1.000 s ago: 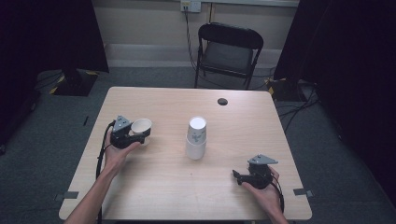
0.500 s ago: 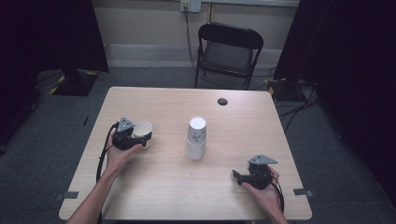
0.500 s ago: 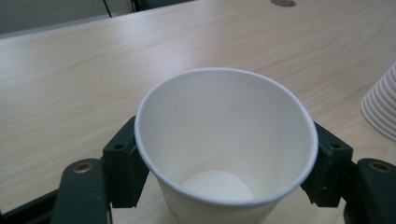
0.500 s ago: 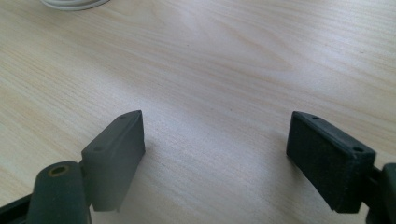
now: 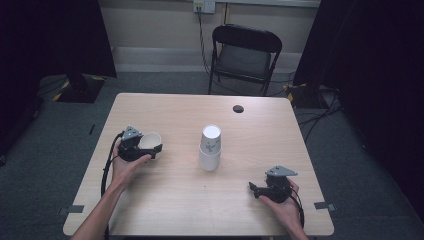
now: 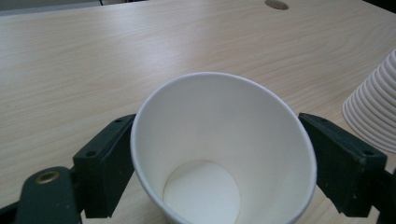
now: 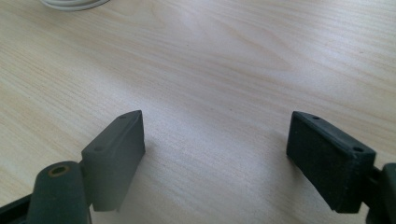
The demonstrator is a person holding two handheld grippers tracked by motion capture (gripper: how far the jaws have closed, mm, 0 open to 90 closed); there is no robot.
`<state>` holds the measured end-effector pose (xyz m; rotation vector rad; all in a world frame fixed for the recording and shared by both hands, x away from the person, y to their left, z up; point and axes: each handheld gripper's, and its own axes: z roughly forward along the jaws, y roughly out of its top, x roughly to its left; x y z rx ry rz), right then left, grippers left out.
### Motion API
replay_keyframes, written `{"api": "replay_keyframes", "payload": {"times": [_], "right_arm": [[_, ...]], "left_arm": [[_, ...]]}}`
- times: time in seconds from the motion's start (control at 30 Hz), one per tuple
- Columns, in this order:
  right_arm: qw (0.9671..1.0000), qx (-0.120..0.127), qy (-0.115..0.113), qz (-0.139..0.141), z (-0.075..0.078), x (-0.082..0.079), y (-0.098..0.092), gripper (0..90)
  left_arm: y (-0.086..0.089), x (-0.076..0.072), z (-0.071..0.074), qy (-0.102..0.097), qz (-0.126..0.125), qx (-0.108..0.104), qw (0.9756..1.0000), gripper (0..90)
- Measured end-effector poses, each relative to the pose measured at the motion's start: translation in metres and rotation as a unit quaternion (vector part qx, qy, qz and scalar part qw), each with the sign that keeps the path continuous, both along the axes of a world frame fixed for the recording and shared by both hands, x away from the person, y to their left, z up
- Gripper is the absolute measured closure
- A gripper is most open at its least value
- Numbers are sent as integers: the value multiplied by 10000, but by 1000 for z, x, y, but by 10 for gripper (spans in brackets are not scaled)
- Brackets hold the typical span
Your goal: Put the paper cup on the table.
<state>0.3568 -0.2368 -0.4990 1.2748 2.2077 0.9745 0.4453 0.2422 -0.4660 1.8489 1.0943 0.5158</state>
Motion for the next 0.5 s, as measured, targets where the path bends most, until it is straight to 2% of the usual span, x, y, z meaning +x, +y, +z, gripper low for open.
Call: {"api": "replay_keyframes", "payload": {"times": [0.03, 0.1, 0.13, 0.17, 0.23, 0.27, 0.5], "right_arm": [[10000, 0, 0, 0, 0, 0, 0, 191], [10000, 0, 1, 2, 0, 0, 0, 191], [10000, 0, 1, 2, 0, 0, 0, 191], [10000, 0, 1, 2, 0, 0, 0, 191], [10000, 1, 1, 3, 0, 0, 0, 191], [10000, 1, 1, 3, 0, 0, 0, 191], [10000, -1, 0, 3, 0, 0, 0, 192]], "left_arm": [[0, 0, 0, 0, 0, 0, 10000, 156], [0, -1, 0, 20, -39, 137, 9999, 156], [1, -1, 0, 47, -45, 128, 9999, 156], [4, -2, 1, 44, -2, -30, 10000, 156], [5, -2, 1, 91, 2, -37, 10000, 156], [6, -4, 1, 158, 88, 26, 9998, 156], [13, -15, 1, 90, 56, 58, 9999, 156]]}}
